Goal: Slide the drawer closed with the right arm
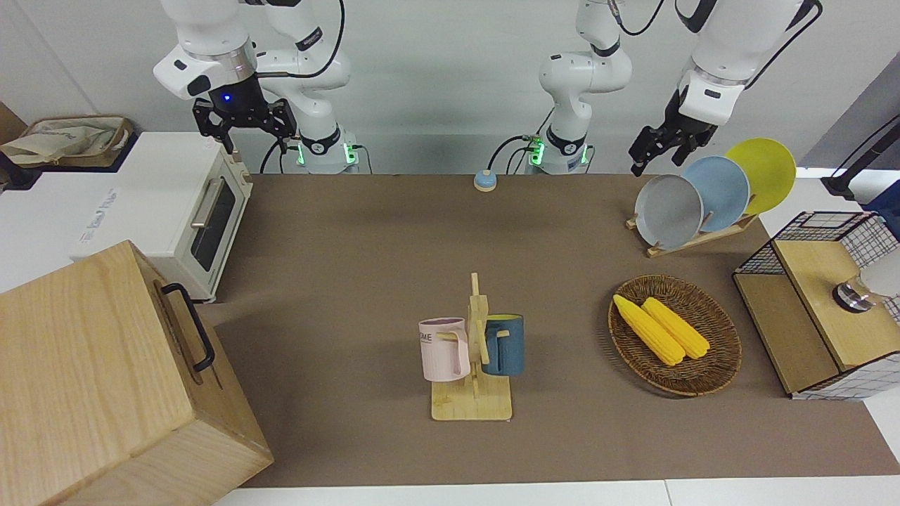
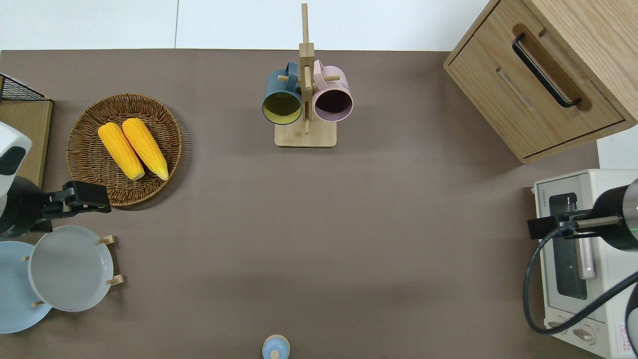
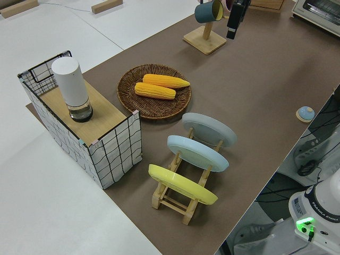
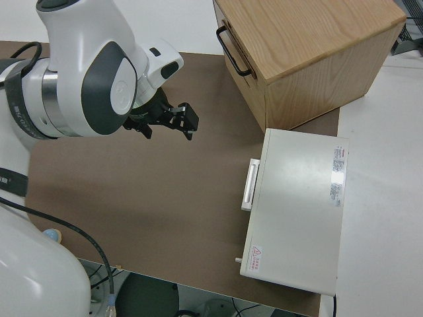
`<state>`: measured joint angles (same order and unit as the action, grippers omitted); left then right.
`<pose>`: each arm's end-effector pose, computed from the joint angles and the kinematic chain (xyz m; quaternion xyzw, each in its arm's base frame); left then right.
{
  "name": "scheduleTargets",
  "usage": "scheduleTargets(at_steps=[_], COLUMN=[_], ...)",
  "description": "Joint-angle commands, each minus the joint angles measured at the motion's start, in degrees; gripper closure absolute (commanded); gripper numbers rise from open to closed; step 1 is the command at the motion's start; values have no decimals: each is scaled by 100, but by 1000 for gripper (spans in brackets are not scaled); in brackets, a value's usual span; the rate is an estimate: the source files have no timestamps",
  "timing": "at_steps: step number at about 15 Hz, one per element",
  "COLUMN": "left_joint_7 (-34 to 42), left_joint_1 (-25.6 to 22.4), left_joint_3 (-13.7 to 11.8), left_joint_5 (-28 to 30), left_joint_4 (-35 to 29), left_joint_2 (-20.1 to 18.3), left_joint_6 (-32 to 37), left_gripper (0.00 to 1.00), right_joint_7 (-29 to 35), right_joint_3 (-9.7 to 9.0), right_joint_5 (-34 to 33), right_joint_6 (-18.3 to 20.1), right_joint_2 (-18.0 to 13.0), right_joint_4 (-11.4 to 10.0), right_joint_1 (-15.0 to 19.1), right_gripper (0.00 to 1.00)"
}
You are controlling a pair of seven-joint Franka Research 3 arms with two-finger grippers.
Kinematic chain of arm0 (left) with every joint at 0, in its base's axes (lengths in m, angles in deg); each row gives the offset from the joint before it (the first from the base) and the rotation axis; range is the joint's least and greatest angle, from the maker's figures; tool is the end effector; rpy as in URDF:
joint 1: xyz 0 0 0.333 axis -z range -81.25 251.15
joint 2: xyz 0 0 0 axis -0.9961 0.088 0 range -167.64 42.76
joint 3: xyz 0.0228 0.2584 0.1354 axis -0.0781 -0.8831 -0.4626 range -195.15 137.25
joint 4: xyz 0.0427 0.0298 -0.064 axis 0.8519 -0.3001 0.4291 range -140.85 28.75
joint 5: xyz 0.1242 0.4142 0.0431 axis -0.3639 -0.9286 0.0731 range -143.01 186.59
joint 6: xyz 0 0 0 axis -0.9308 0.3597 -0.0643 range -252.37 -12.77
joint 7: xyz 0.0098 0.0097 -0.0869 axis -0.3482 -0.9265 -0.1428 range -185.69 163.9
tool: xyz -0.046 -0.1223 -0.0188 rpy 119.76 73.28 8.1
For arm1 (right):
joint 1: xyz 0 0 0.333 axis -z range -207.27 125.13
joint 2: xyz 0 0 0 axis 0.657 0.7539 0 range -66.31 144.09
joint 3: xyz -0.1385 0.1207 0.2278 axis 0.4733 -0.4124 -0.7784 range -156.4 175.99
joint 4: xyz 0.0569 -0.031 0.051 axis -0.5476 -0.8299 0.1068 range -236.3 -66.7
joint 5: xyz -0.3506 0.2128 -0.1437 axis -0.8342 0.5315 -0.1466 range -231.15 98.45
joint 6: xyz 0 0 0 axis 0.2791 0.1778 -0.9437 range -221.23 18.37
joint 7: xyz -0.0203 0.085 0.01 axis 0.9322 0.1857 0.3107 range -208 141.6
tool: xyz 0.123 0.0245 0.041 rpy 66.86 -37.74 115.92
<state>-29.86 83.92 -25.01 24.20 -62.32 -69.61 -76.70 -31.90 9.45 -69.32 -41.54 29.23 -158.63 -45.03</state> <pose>0.5563 -0.0357 0.5773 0.9899 0.1399 -0.0160 0.0139 0.5352 0.0332 0.5881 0.9988 0.0247 -0.0323 0.0281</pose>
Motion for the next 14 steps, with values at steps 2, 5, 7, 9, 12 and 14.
scheduleTargets(at_steps=[2,5,7,9,12,14], left_joint_7=[51,51,51,51,51,51], left_joint_1=[7,7,7,7,7,7], left_joint_3=[-25,-25,-25,-25,-25,-25], left_joint_5=[5,5,5,5,5,5], left_joint_4=[21,21,21,21,21,21], left_joint_2=[-48,-48,-48,-48,-48,-48], left_joint_6=[97,97,97,89,89,97], left_gripper=[7,7,7,7,7,7], right_joint_7=[-438,-385,-385,-377,-341,-341], right_joint_3=[-105,-624,-624,-624,-624,-624], right_joint_5=[297,236,279,262,271,279], right_joint_6=[4,-14,-14,-14,-14,-14], right_joint_2=[-124,-89,-81,-81,-81,-81], right_joint_4=[-122,-43,-26,-17,-17,-17], right_joint_1=[579,932,949,949,941,932], right_gripper=[11,13,13,13,13,13])
